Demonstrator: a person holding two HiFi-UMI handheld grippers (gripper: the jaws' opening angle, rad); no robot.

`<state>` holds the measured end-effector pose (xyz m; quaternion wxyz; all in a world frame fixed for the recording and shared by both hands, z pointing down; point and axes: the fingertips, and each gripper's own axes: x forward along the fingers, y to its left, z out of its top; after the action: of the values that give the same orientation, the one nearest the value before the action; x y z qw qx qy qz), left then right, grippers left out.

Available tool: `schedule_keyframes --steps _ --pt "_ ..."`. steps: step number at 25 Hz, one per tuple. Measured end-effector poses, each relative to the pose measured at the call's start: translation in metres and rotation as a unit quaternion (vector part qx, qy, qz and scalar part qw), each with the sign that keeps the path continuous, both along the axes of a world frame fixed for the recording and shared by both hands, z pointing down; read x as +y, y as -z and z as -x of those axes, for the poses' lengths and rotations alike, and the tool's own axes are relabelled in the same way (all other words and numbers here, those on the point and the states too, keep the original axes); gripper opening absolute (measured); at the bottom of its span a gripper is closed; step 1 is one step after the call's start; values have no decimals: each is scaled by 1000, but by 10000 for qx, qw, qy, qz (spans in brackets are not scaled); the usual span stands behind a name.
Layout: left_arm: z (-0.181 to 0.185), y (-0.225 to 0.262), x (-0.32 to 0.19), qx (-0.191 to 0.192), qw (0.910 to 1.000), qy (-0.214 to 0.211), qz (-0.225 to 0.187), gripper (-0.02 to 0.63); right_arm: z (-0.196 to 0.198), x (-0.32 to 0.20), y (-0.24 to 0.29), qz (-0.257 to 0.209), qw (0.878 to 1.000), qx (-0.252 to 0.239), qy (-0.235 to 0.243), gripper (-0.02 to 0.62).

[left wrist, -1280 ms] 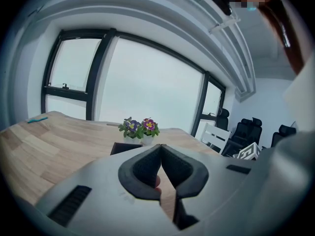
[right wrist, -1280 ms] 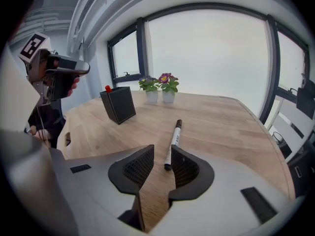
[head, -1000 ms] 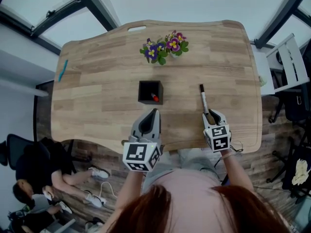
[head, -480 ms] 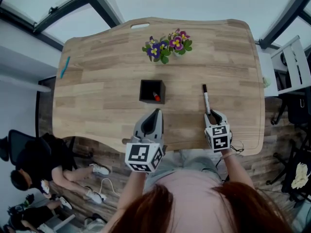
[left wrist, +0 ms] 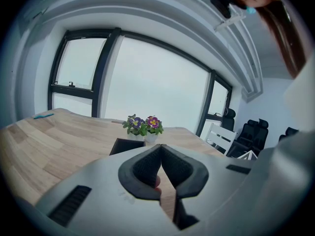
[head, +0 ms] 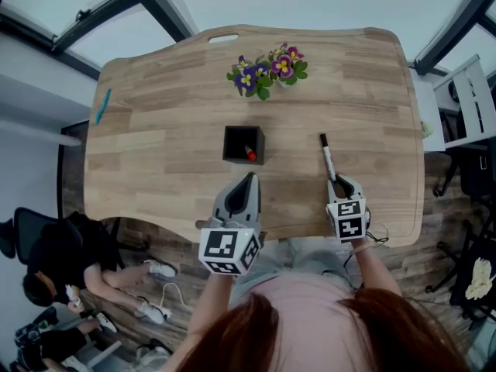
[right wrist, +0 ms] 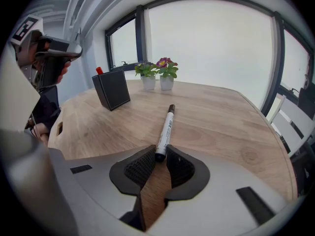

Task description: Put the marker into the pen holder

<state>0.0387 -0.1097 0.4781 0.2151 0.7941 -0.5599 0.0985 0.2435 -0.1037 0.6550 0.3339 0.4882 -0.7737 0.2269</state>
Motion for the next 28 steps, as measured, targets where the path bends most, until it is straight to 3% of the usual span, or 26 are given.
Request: schedule_keyframes --steps 14,28 --pt "18 5 6 102 9999 93 -16 2 10 -4 32 -791 9969 33 -6 60" --pt "43 21 4 81 9998 13 -196 2 30 -10 68 -1235 9922 -129 -118 60"
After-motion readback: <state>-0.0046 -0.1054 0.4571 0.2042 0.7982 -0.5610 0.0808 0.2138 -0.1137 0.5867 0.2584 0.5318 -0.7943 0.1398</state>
